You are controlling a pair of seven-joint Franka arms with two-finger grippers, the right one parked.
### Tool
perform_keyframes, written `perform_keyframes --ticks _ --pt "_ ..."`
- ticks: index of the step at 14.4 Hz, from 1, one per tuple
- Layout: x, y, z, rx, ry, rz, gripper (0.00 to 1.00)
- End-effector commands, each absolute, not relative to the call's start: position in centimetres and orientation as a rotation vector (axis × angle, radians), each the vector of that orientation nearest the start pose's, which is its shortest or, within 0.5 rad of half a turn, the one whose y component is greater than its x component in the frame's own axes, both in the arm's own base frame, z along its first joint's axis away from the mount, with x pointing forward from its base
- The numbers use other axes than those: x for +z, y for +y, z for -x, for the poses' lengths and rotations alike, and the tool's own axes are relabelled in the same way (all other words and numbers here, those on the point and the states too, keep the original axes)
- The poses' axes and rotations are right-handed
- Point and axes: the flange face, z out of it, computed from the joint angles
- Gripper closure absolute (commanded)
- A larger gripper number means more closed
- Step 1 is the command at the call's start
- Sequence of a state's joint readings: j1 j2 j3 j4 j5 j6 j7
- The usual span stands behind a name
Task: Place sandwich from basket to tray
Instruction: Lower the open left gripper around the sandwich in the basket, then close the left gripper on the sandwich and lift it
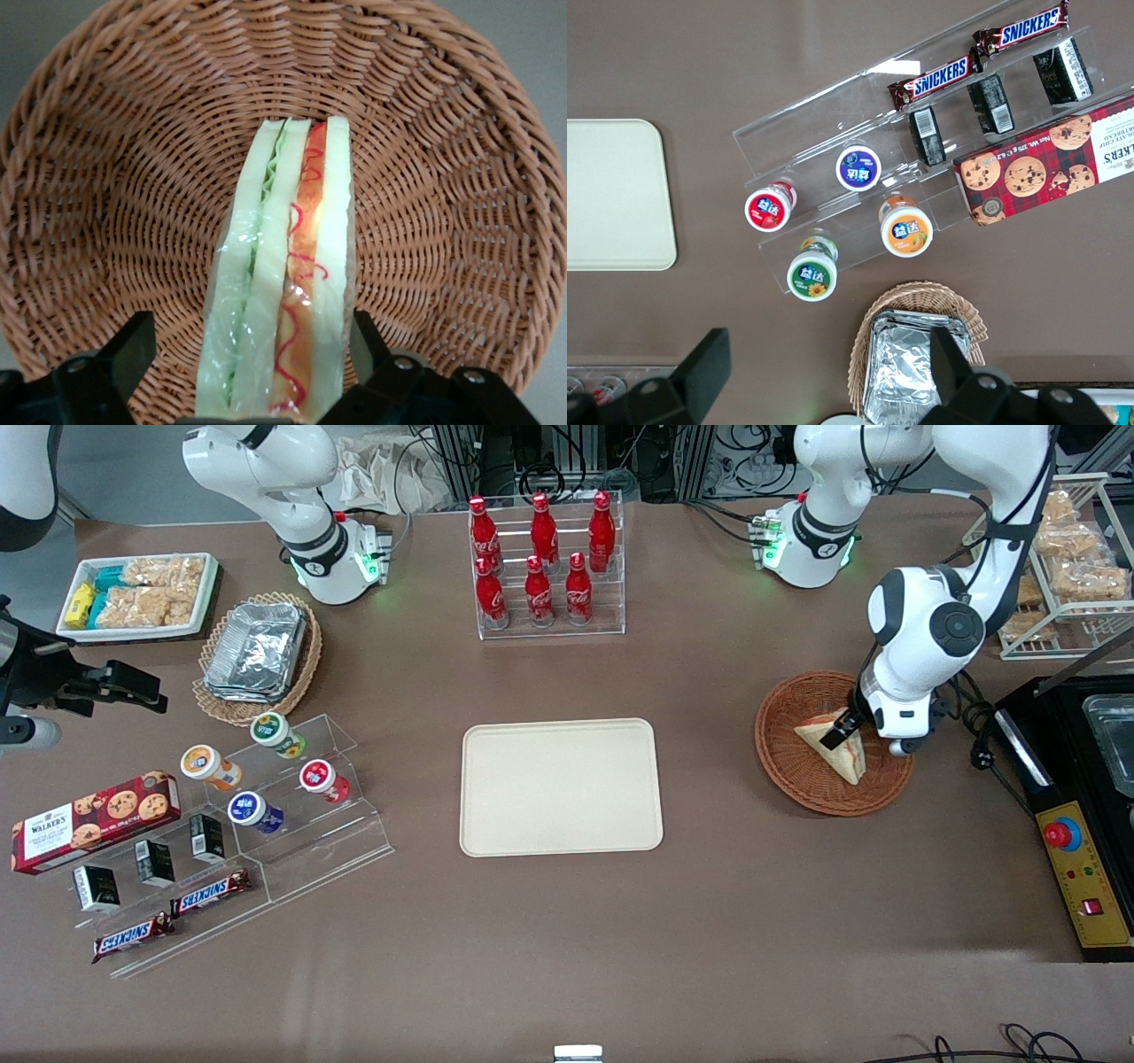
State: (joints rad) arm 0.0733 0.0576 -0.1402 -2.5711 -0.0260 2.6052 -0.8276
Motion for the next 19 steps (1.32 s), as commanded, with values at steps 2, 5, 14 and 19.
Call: perform_keyframes --ticks 2,5,14,19 --pt "22.9 -3.1 -44.3 -0.011 -1.242 2.921 0.84" --pt "23.7 -3.1 -44.8 -0.037 -1.289 2.909 1.00" --pt "36.0 -3.2 -47.8 0.063 -0.929 2.992 1.00" --pt "51.3 -6.7 -52.2 0.201 -0.509 3.038 1.00"
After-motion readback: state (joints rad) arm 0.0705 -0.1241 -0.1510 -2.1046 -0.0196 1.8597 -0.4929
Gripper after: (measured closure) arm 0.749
